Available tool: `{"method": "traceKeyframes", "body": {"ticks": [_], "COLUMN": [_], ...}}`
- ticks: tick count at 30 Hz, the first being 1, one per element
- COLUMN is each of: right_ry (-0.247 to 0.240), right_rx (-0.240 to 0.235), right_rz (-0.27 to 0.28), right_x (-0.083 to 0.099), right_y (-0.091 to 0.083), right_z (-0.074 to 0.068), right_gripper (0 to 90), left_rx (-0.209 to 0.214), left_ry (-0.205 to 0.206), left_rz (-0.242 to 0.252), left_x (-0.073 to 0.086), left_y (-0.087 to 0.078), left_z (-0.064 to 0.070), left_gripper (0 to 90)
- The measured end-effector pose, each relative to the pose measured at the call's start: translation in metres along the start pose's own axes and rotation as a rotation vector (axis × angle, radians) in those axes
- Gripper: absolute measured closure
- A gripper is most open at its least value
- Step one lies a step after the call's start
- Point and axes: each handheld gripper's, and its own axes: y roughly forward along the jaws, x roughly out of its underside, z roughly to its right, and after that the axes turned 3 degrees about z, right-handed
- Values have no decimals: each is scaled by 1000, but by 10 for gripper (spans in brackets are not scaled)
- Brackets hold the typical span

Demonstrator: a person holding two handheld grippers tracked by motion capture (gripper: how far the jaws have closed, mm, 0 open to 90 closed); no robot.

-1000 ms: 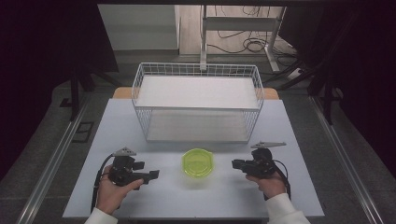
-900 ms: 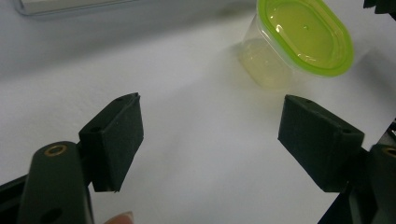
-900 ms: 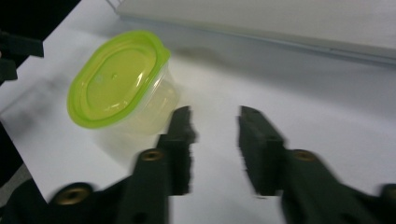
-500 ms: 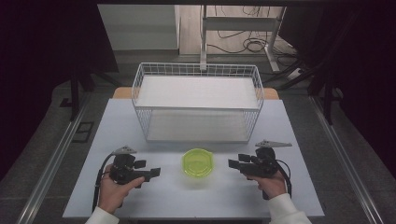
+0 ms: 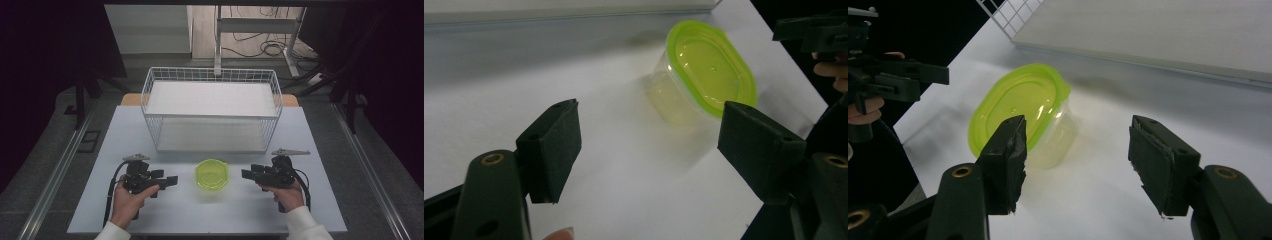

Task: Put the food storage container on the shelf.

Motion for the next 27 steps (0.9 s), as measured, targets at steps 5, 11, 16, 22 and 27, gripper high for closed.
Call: {"method": "traceKeyframes", "body": {"ticks": [5, 11, 16, 22, 27], "right_ry": [7, 25, 54, 79, 104], "right_rx": [-31, -58, -76, -95, -104], "right_rz": [-22, -57, -83, -106, -116], "right_x": [-3, -4, -4, -3, -3], "right_y": [11, 24, 37, 49, 54], "right_z": [-2, -4, -2, 0, 2], "right_gripper": [424, 445, 474, 509, 530], "left_rx": [22, 81, 124, 151, 165], "left_ry": [-22, -74, -133, -164, -178], "left_rz": [-11, -20, -43, -54, -74], "left_x": [-4, -9, -12, -14, -14], "left_y": [8, 19, 35, 45, 55], "left_z": [0, -1, -2, -2, -2], "left_gripper": [262, 287, 308, 337, 364]}}
